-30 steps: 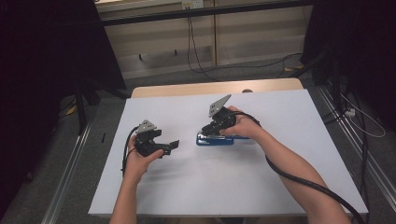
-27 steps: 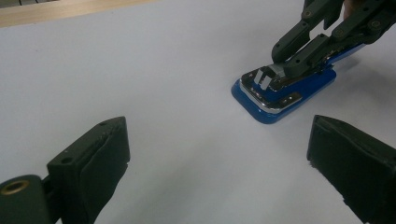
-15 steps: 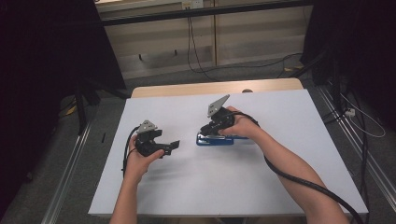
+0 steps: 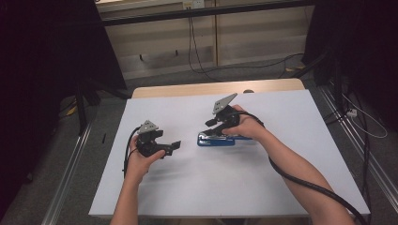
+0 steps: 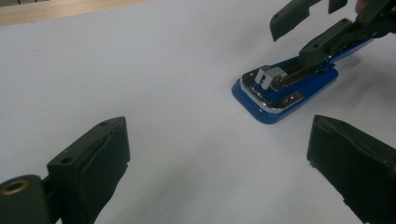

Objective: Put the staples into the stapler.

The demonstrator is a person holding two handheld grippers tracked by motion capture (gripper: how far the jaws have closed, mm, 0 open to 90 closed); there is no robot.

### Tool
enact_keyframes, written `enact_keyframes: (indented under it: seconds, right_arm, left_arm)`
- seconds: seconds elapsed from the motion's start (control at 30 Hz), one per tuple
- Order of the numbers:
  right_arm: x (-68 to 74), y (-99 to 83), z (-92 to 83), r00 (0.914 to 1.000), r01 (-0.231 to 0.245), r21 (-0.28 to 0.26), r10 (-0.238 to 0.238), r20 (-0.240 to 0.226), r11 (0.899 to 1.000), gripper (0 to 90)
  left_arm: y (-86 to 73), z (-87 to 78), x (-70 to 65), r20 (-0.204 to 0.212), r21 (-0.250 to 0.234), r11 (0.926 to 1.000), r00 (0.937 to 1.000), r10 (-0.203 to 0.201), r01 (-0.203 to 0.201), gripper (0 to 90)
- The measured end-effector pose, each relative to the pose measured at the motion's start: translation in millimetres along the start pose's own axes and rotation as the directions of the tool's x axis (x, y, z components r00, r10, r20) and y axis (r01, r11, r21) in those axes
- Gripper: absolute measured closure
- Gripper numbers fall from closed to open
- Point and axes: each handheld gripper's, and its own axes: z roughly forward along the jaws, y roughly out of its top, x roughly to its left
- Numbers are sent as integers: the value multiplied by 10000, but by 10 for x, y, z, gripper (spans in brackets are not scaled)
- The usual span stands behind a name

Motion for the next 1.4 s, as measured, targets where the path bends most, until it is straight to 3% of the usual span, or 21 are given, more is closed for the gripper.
enact_keyframes:
  seconds: [0.2, 0.43, 0.7, 0.87, 1.07, 1.2, 1.4]
  right_arm:
    - [28, -67, -197, 9983, -343, -197, 352, 469, 9992, 418]
    - [82, -197, -399, 9902, -812, -261, 836, 1115, 9964, 325]
    - [156, -409, -578, 9692, -1538, -278, 1562, 1905, 9877, 207]
    - [212, -521, -682, 9570, -1681, -346, 1715, 2338, 9852, 166]
    - [257, -641, -867, 9388, -2091, -575, 2168, 2676, 9762, 141]
    - [289, -729, -949, 9314, -2282, -826, 2422, 2717, 9701, 135]
    - [326, -861, -994, 9177, -2485, -921, 2648, 2963, 9642, 130]
  left_arm:
    - [6, 36, -20, 59, 30, 10000, 10000, 52, -53, 61]
    - [9, 91, -53, 179, 183, 9997, 9997, 155, -158, 61]
    - [2, 121, -70, 242, 242, 9995, 9995, 189, -195, 60]
    - [7, 140, -97, 309, 300, 9993, 9993, 207, -216, 60]
    - [4, 196, -118, 435, 266, 9996, 9990, 50, -62, 61]
    - [12, 199, -130, 489, 200, 9998, 9988, 57, -67, 64]
    - [18, 194, -127, 513, 78, 10000, 9987, 4, -8, 64]
